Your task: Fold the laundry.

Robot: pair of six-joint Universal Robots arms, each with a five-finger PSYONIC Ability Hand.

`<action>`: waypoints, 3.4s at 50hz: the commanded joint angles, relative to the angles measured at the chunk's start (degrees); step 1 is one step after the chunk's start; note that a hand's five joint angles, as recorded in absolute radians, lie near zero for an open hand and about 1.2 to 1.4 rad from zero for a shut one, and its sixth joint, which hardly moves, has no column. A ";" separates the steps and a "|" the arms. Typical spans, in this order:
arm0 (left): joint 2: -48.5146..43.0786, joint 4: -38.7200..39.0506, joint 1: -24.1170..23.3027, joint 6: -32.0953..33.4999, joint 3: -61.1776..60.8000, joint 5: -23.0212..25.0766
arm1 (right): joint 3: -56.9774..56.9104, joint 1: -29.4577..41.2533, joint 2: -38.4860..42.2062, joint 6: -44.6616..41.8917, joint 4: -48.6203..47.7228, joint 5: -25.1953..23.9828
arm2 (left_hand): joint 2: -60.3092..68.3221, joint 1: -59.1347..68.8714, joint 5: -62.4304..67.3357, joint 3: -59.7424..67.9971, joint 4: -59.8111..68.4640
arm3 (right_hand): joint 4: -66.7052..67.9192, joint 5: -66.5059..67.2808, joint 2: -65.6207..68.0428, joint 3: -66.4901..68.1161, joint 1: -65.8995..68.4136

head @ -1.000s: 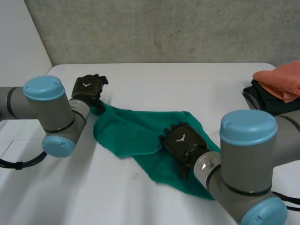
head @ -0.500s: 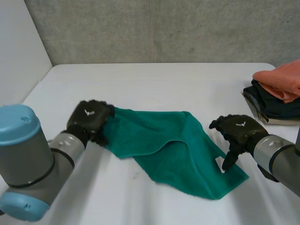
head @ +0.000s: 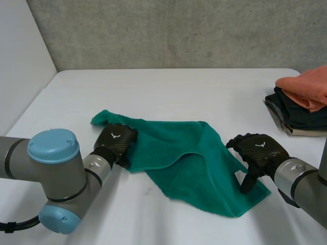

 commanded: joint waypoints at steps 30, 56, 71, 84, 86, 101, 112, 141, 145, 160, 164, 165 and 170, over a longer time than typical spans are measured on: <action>0.35 -1.79 -1.05 -0.13 5.74 -2.60 | 0.44 -0.18 -0.43 -0.06 -0.96 0.42 | 45.29 45.56 45.29 45.41 45.24 | -3.17 -3.32 -2.43 -2.08 -1.41; 0.37 -10.15 -1.58 -0.49 2.93 0.21 | 1.32 -0.18 -2.36 0.12 -0.96 0.25 | -4.66 -4.39 -4.66 -4.54 -4.72 | -3.17 -3.32 -2.43 -2.08 -1.41; -5.00 -5.39 -1.49 -0.13 6.10 -0.23 | 2.11 -0.35 -2.19 0.03 -1.40 0.25 | 2.92 3.19 2.93 3.05 2.87 | -3.17 -3.32 -2.43 -2.08 -1.41; -6.32 -4.86 -1.58 -0.05 9.26 -0.41 | 2.47 -0.26 -2.19 -0.15 -1.49 0.25 | 25.10 25.37 25.11 25.23 25.05 | -3.17 -3.32 -2.43 -2.08 -1.41; -7.28 -4.86 -1.58 -0.05 10.22 -0.50 | 2.55 -0.26 -2.27 -0.15 -1.49 0.34 | 31.98 32.25 31.98 32.10 31.92 | -3.17 -3.32 -2.43 -2.08 -1.41; 4.28 -5.65 -1.23 0.04 10.23 -2.60 | 2.12 -0.35 -3.42 1.87 0.70 0.86 | 45.29 45.56 45.29 45.41 45.24 | -3.17 -3.32 -2.43 -2.08 -1.41; 19.69 -8.19 0.18 -0.22 10.84 -2.52 | -2.02 -0.18 -4.03 17.95 9.32 0.16 | 45.29 45.56 45.29 45.41 45.24 | -3.17 -3.32 -2.43 -2.08 -1.41; 27.25 -13.21 3.16 -0.13 8.13 -2.43 | -4.22 7.66 0.20 5.69 -11.86 17.48 | 45.29 45.56 45.29 45.41 45.24 | 66.83 66.68 67.57 67.92 68.59; 27.96 -15.40 5.19 0.04 4.35 -1.90 | -2.46 2.11 -7.10 -12.86 -11.51 14.76 | 45.29 45.56 45.29 45.41 45.24 | 66.83 66.68 67.57 67.92 68.59; 11.62 -14.01 6.24 7.77 0.55 -0.32 | -9.47 2.28 -0.01 -25.55 -2.71 11.50 | 45.29 45.56 45.29 45.41 45.24 | 66.83 66.68 67.57 67.92 68.59; 5.91 -8.39 6.77 9.88 8.45 -0.58 | -18.61 3.42 8.17 -25.64 -4.91 12.20 | 45.29 45.56 45.29 45.41 45.24 | 66.83 66.68 67.57 67.92 68.59; 5.03 -7.16 6.86 10.23 10.56 -0.59 | -23.33 4.38 10.97 -25.55 -6.39 12.64 | 45.29 45.56 45.29 45.41 45.24 | 66.83 66.68 67.57 67.92 68.59; 1.68 2.57 7.38 11.29 26.36 -0.50 | -37.33 4.92 16.35 -25.72 -17.37 13.26 | 45.29 45.56 45.29 45.41 45.24 | 66.83 66.68 67.57 67.92 68.59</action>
